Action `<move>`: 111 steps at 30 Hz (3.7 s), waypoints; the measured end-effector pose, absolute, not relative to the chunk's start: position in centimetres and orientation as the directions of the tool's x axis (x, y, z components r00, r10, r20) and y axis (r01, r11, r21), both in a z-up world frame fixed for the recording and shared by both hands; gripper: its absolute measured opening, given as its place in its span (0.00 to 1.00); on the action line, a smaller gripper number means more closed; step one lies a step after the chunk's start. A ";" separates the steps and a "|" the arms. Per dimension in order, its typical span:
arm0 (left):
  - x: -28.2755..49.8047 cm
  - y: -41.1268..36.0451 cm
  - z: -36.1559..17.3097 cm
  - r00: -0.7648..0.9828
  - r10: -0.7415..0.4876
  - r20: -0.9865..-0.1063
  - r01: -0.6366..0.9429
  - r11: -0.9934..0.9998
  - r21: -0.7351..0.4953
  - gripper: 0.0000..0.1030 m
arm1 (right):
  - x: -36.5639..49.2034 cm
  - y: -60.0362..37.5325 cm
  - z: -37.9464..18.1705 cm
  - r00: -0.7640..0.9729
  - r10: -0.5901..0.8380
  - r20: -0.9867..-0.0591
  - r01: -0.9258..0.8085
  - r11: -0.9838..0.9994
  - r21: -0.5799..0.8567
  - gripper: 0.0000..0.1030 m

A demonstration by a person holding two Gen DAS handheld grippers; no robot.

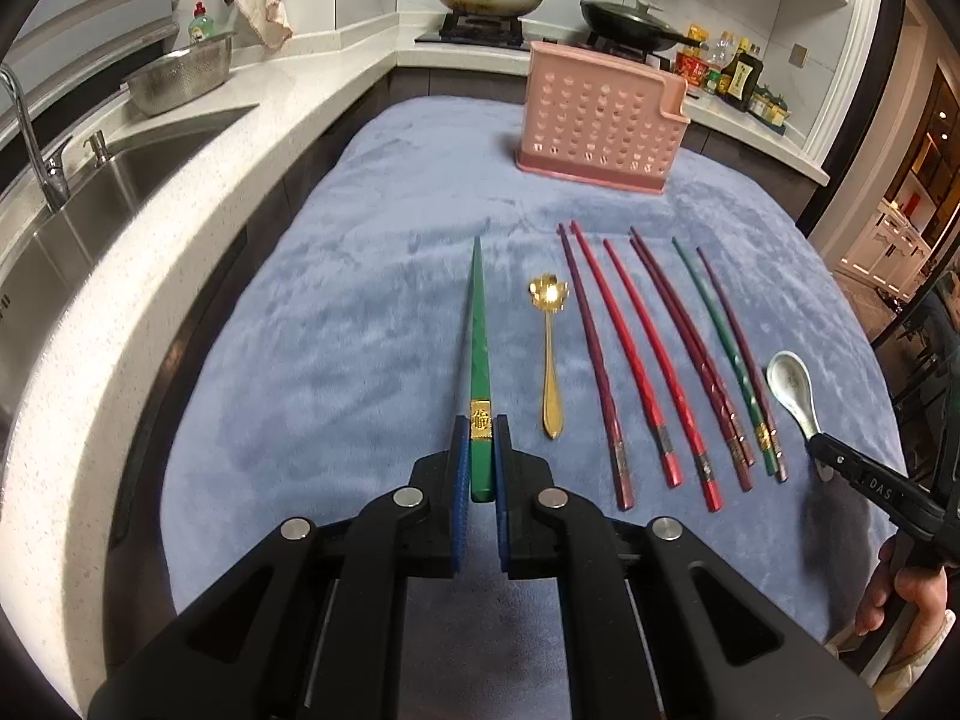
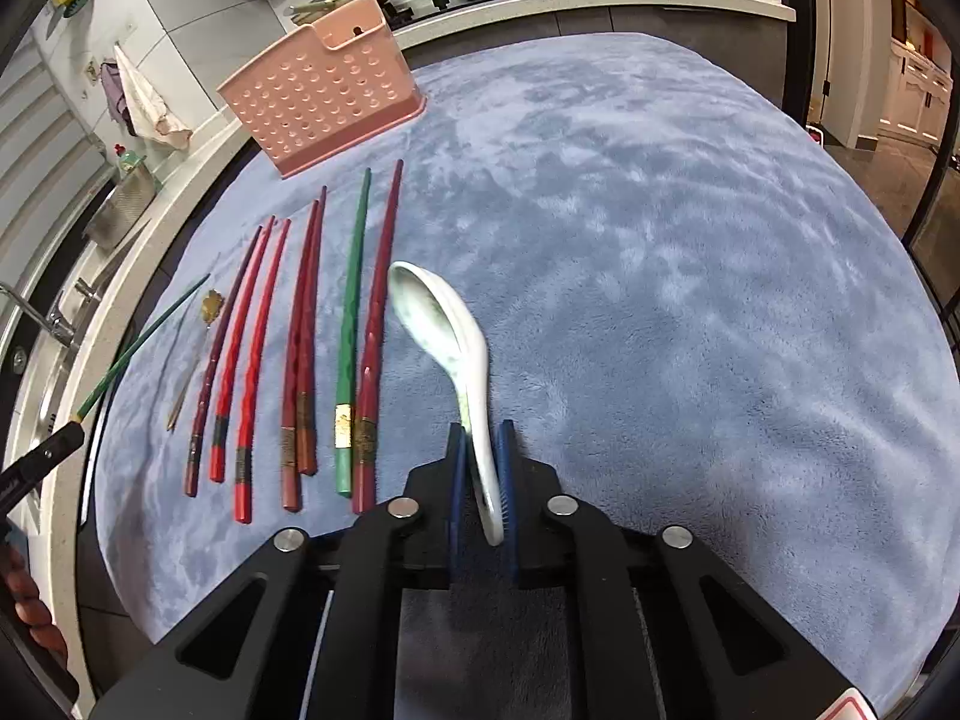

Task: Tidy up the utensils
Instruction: 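Lift the green chopstick with the left tool while the right tool lifts the white spoon, then lower the green chopstick into the pink caddy with the left tool while the right tool inserts the white spoon, then open both tools and withdraw them from the pink caddy, then grasp the gold spoon with the left tool while the right tool grasps a dark-red chopstick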

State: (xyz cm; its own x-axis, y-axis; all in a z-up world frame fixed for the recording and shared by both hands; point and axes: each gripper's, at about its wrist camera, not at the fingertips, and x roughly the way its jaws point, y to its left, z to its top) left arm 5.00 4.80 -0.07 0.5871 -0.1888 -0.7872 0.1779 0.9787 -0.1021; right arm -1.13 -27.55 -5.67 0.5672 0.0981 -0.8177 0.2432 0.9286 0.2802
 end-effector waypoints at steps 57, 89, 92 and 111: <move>33.5 -3.0 17.0 0.858 -0.300 -0.418 0.250 0.953 -0.170 0.07 | 31.7 -27.4 7.8 0.755 0.063 -0.652 0.096 0.974 0.204 0.07; 13.0 4.8 1.4 0.670 -0.152 -0.726 0.091 0.988 -0.123 0.66 | 3.4 -25.6 -1.4 0.612 -0.009 -0.791 0.209 0.966 0.151 0.51; 10.9 4.1 -0.4 0.638 -0.155 -0.754 0.110 0.988 -0.110 0.66 | 2.3 -24.7 -2.3 0.599 -0.008 -0.801 0.203 0.969 0.143 0.51; 7.9 2.6 -4.1 0.564 -0.179 -0.807 0.123 0.984 -0.132 0.66 | 2.4 -23.0 -5.2 0.572 0.020 -0.820 0.208 0.964 0.168 0.33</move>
State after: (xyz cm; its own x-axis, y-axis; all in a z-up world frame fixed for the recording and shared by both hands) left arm 7.93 2.65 -4.11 0.5635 -0.1787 -0.8065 0.1227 0.9836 -0.1322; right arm 2.44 -22.99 -5.25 0.5724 0.0197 -0.8198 0.2079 0.9635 0.1683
